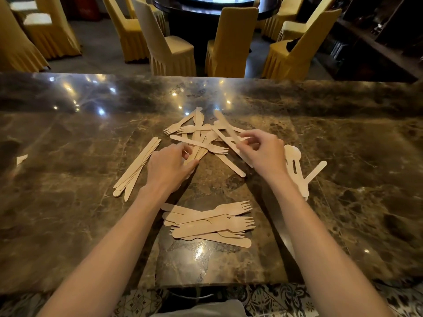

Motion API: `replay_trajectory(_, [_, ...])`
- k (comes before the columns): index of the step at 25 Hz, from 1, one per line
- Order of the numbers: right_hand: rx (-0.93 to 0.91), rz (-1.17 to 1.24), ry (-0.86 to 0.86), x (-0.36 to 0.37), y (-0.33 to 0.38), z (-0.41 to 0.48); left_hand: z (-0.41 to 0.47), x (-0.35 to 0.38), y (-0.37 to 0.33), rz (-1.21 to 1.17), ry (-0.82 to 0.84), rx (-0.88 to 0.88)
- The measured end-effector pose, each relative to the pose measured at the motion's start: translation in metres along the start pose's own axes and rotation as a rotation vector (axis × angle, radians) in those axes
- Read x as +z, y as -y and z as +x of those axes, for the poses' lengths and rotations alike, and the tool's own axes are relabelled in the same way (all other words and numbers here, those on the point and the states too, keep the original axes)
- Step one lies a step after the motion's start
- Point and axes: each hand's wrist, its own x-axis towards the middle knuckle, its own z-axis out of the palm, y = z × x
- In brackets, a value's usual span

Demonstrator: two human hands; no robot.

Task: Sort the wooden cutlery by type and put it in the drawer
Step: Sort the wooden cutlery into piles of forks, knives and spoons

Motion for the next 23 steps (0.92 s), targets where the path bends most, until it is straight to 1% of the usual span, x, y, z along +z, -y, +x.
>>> replay_trajectory(3, [0.126,-0.062,-0.106,-0.051,-0.027,-0.013,-0.002,0.001,0.000,-0.012,-0.024,0.006])
replay_trajectory(6, [0.273,-0.149,-0.151,-0.088,-0.054,-0.028,0.005,0.002,0.001,-0.037,-0.051,0.028])
replay_trajectory(9, [0.393,-0.126,-0.180,-0.100,-0.070,-0.034,0.023,0.004,-0.003,0.054,-0.043,0.141])
replay_trajectory(11, [0.435,-0.079,-0.216,-0.100,-0.076,-0.035,0.032,0.007,-0.004,0.123,-0.005,0.171])
replay_trajectory(12, [0.437,-0.061,-0.230,-0.100,-0.077,-0.035,0.036,0.008,-0.006,0.138,0.007,0.169])
replay_trajectory(15, [0.395,-0.082,-0.162,-0.083,-0.077,-0.031,0.040,0.012,0.002,0.174,0.020,0.143])
replay_trajectory(17, [0.357,-0.156,-0.128,-0.072,-0.076,-0.034,0.040,0.013,0.002,0.182,0.027,0.149])
replay_trajectory(21, [0.274,-0.376,-0.170,-0.061,-0.075,-0.038,0.038,0.009,0.001,0.124,-0.018,0.148])
replay_trajectory(23, [0.263,-0.405,-0.166,-0.063,-0.074,-0.039,0.035,0.005,-0.002,0.070,-0.007,0.136])
